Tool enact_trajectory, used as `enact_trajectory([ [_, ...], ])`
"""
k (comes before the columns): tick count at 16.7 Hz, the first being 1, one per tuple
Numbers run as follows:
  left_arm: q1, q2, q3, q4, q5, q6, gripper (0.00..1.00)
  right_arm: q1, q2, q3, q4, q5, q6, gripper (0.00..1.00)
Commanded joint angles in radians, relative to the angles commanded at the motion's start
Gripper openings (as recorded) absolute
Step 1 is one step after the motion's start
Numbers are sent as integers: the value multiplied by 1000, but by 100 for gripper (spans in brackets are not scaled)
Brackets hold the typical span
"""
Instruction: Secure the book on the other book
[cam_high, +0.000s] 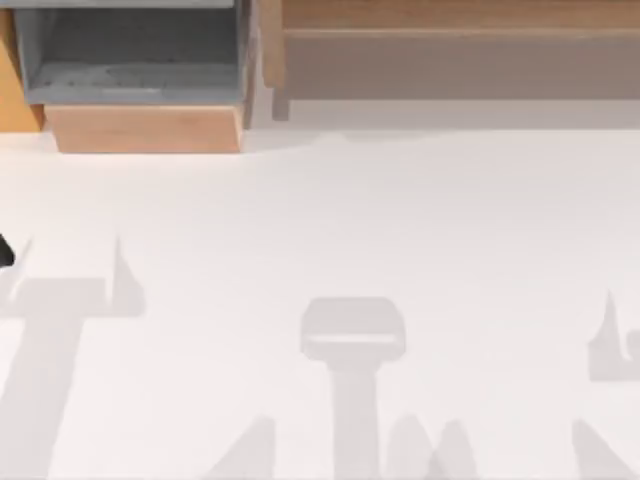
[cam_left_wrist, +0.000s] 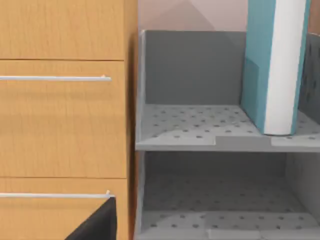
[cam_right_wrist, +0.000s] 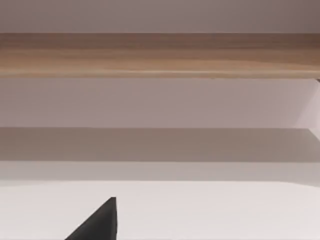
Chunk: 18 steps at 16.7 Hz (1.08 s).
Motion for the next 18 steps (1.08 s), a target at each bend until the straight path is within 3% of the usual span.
enact_trajectory([
  [11,-163,1158,717,355,-145,-5,100,0,0,0,0,0,0,100],
  [18,-219,1535,972,481,-199,-7,100,0,0,0,0,0,0,100],
])
